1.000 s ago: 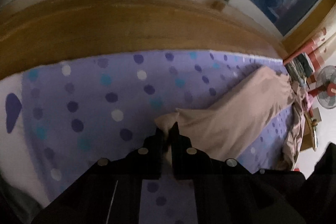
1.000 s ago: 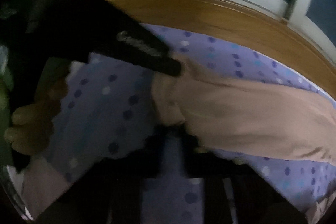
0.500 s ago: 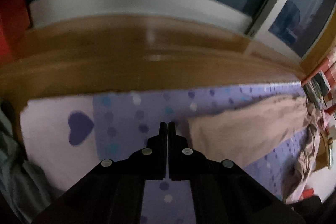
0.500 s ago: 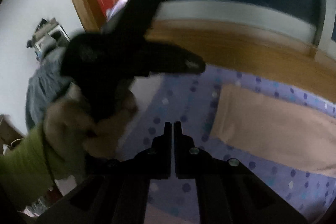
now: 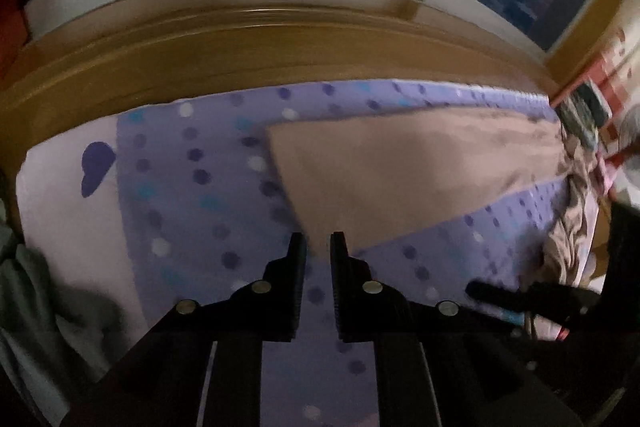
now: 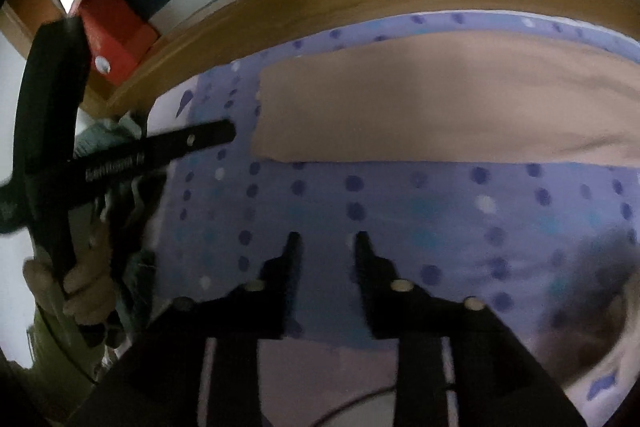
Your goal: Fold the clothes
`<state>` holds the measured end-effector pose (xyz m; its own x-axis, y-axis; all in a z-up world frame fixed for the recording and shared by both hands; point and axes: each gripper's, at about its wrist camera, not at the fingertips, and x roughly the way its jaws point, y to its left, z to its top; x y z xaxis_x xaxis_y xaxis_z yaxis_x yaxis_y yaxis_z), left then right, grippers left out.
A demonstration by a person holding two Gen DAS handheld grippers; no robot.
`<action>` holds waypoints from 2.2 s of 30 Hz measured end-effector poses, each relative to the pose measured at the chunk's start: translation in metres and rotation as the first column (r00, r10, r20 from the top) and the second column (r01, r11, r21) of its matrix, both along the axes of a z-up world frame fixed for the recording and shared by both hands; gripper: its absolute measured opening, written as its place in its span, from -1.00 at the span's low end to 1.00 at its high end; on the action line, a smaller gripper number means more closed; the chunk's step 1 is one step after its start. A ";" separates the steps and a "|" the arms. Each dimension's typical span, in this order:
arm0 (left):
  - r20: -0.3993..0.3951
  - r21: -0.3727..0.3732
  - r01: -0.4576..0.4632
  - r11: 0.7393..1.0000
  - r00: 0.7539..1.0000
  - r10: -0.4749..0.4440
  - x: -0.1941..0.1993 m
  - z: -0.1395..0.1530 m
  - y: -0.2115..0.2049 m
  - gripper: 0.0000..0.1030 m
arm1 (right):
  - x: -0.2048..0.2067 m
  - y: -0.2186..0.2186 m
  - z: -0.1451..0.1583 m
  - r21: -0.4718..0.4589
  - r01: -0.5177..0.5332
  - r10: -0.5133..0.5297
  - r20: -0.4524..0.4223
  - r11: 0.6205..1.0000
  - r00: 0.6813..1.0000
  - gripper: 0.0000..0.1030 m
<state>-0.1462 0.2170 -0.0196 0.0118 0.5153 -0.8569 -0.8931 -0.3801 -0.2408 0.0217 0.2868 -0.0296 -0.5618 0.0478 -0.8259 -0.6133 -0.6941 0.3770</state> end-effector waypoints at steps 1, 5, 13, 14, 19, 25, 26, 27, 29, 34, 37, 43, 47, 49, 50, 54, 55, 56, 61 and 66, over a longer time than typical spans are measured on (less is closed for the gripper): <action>0.002 -0.002 0.014 1.000 1.000 -0.014 0.011 0.003 0.002 -0.76 | 0.012 0.003 0.004 -0.010 0.019 -0.019 -0.015 1.000 1.000 -0.27; -0.005 -0.010 0.075 0.997 0.997 -0.075 0.058 0.010 0.009 -0.57 | 0.061 0.010 0.017 -0.023 0.081 -0.082 -0.060 0.996 0.995 -0.17; 0.014 -0.031 0.131 0.991 0.991 -0.131 0.175 0.013 0.036 -0.55 | 0.176 0.020 0.017 0.020 0.183 -0.183 -0.036 0.983 0.982 -0.09; 0.015 -0.033 0.132 0.991 0.991 -0.132 0.186 0.014 0.040 -0.55 | 0.196 0.023 0.018 0.020 0.199 -0.198 -0.048 0.980 0.979 -0.09; -0.029 -0.045 0.121 0.992 0.992 -0.122 0.245 0.022 0.053 -0.55 | 0.256 0.042 0.020 0.011 0.236 -0.234 -0.077 0.972 0.969 -0.08; -0.055 -0.028 0.050 0.998 0.997 -0.051 0.288 0.029 0.056 -0.55 | 0.306 0.059 0.022 0.053 0.233 -0.229 -0.070 0.971 0.971 -0.08; -0.050 -0.024 0.038 0.999 0.998 -0.039 0.292 0.028 0.057 -0.55 | 0.313 0.061 0.022 0.057 0.226 -0.222 -0.070 0.972 0.973 -0.08; -0.036 -0.028 0.031 0.999 0.999 -0.032 0.298 0.026 0.060 -0.55 | 0.321 0.063 0.023 0.060 0.219 -0.215 -0.070 0.974 0.974 -0.08; -0.009 -0.039 0.031 0.999 0.999 -0.031 0.309 0.023 0.068 -0.55 | 0.334 0.070 0.026 0.070 0.235 -0.230 -0.067 0.969 0.971 -0.08; -0.032 -0.052 0.086 0.995 0.996 -0.087 0.339 0.022 0.105 -0.55 | 0.361 0.097 0.032 0.065 0.262 -0.257 -0.072 0.963 0.964 -0.08; -0.026 -0.032 0.122 0.992 0.992 -0.122 0.356 0.023 0.133 -0.55 | 0.373 0.117 0.036 0.070 0.282 -0.278 -0.066 0.957 0.958 -0.08; -0.004 0.020 0.190 0.982 0.982 -0.190 0.383 0.017 0.204 -0.55 | 0.394 0.172 0.035 0.118 0.297 -0.299 -0.002 0.948 0.954 -0.08; 0.040 0.038 0.189 0.981 0.981 -0.191 0.396 0.012 0.246 -0.55 | 0.401 0.220 0.029 0.093 0.263 -0.269 0.056 0.960 0.961 -0.08; 0.058 0.030 0.212 0.977 0.975 -0.213 0.403 0.008 0.268 -0.55 | 0.405 0.239 0.027 0.106 0.270 -0.279 0.075 0.957 0.957 -0.08; 0.054 0.020 0.227 0.974 0.972 -0.228 0.407 0.007 0.276 -0.55 | 0.408 0.248 0.028 0.111 0.275 -0.284 0.069 0.955 0.956 -0.08; 0.041 -0.016 0.253 0.967 0.967 -0.252 0.419 0.006 0.306 -0.55 | 0.419 0.281 0.036 0.143 0.301 -0.311 0.053 0.943 0.949 -0.08; 0.047 -0.011 0.262 0.965 0.964 -0.261 0.422 0.007 0.310 -0.55 | 0.421 0.288 0.037 0.147 0.306 -0.316 0.049 0.941 0.948 -0.08; 0.047 -0.011 0.265 0.964 0.963 -0.264 0.423 0.007 0.314 -0.55 | 0.423 0.299 0.039 0.149 0.306 -0.316 0.044 0.940 0.948 -0.08; 0.067 -0.011 0.228 0.974 0.972 -0.227 0.435 0.009 0.335 -0.55 | 0.428 0.349 0.041 0.165 0.296 -0.307 0.042 0.941 0.951 -0.08; 0.017 0.005 0.167 0.986 0.986 -0.167 0.450 0.018 0.365 -0.55 | 0.429 0.405 0.029 0.068 0.253 -0.255 0.021 0.965 0.967 -0.08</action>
